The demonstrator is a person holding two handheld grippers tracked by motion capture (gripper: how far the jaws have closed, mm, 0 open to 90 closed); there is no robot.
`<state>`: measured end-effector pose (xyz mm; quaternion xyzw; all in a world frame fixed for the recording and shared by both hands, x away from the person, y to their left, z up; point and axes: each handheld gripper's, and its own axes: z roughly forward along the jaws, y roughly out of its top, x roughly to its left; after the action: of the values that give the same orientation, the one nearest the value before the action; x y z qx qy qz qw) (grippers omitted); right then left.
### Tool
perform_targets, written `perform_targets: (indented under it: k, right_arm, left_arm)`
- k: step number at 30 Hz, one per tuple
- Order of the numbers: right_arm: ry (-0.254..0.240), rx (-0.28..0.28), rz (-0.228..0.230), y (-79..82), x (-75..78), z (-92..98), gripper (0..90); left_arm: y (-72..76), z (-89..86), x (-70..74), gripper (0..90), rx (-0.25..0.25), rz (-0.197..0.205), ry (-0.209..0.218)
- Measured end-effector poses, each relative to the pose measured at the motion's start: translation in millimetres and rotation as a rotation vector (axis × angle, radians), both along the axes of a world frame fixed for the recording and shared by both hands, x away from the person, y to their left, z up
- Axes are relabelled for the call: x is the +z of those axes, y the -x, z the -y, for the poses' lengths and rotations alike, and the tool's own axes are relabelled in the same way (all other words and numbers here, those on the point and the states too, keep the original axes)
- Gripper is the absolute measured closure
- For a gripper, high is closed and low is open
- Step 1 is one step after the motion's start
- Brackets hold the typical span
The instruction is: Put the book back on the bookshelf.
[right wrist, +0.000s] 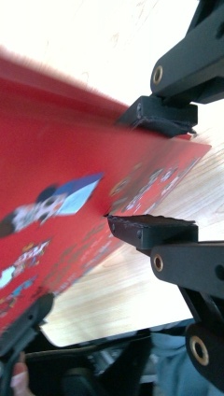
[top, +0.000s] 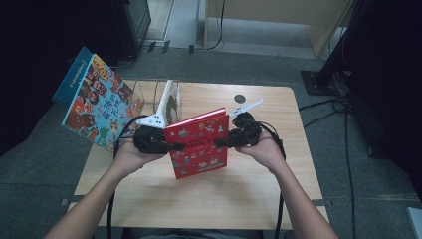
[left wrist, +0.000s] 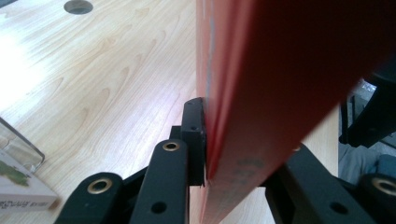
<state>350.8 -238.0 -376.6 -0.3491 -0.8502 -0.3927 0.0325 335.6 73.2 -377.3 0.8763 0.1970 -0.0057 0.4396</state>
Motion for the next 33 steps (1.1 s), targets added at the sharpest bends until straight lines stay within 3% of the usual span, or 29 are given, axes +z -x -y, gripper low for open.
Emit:
perform_targets:
  k: [2,10,14,21,33]
  right_arm:
    - [-0.027,-0.01,-0.009,-0.5,-2.1,1.6,56.5]
    - [-0.042,-0.006,0.026,2.3,-5.9,0.0,52.7]
    - [-0.037,0.024,0.115,7.3,-12.1,0.2,49.8]
    - [-0.05,0.019,0.151,11.0,-17.1,-1.7,47.5]
    - [-0.057,0.023,0.164,10.2,-17.7,-2.5,46.9]
  left_arm:
    - [-0.7,0.0,0.4,76.1,0.004,-0.003,-0.003]
    - [-5.8,-1.2,10.1,73.3,0.01,-0.088,-0.036]
    - [-9.6,-4.3,26.6,71.5,0.018,-0.101,-0.029]
    - [-16.0,8.4,49.4,69.8,-0.007,-0.106,-0.149]
    - [-38.8,44.0,74.9,69.9,-0.064,-0.133,-0.307]
